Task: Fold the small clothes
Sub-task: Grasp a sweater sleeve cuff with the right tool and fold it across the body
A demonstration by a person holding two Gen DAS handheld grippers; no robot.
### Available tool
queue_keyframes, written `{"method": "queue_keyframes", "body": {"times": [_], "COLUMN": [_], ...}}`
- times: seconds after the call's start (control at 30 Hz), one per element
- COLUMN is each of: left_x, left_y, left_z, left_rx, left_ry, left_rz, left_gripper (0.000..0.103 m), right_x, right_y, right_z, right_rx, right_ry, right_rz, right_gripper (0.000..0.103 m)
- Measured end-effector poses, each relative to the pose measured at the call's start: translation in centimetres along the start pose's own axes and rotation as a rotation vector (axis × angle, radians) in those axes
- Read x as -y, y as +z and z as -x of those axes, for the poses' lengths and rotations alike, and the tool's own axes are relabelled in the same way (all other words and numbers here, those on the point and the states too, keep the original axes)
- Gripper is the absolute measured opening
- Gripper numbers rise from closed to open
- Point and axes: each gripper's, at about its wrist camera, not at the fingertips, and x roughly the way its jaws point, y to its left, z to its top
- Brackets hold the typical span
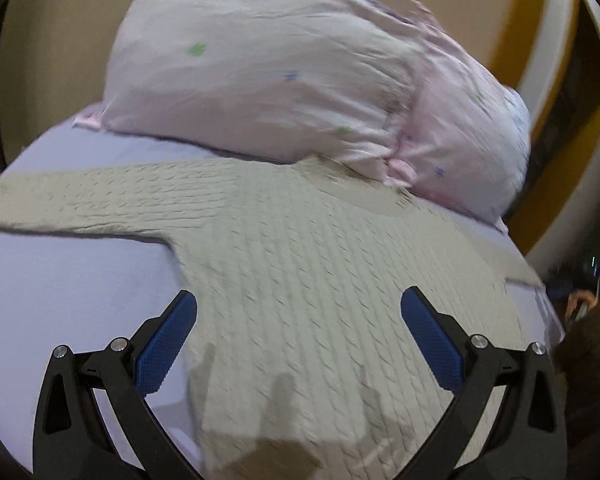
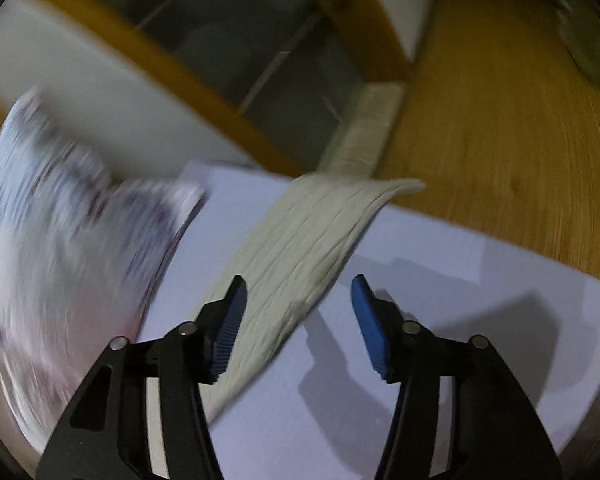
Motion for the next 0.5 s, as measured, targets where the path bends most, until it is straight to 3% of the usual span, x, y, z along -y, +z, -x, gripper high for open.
{"method": "queue_keyframes", "body": {"times": [0.1, 0.2, 0.23, 0.3, 0.4, 0.5], "left_x": [-1.7, -3.2, -3.8, -5.1, -7.9, -11.2], "left_y": [0.8, 1.3, 1.4, 1.5, 1.8, 1.8], "left_z": [-0.3, -0.4, -0.3, 0.4, 2.2, 3.9], "left_rx": [0.000, -0.011, -0.010, 0.005, 0.049, 0.094], "left_ry": [0.022, 0.049, 0.053, 0.074, 0.125, 0.198], "left_rz": [0.045, 0.074, 0.083, 0.107, 0.183, 0.283], "left_gripper": [0.102, 0.102, 0.102, 0.102, 0.099, 0.095], "right_x": [1.3, 1.9, 2.0, 2.1, -1.6, -10.3], "right_y": [1.2, 1.7, 1.9, 1.9, 1.3, -2.9], "right_z": [-2.2, -2.6, -2.9, -3.6, -1.6, 2.5], "right_rx": [-0.028, 0.002, 0.008, 0.017, 0.109, 0.187], "right_ry": [0.015, 0.022, 0.025, 0.024, 0.003, 0.100], "right_rz": [-0.085, -0.123, -0.136, -0.135, 0.039, 0.355], "right_gripper": [0.041, 0.030, 0.012, 0.007, 0.007, 0.007]}}
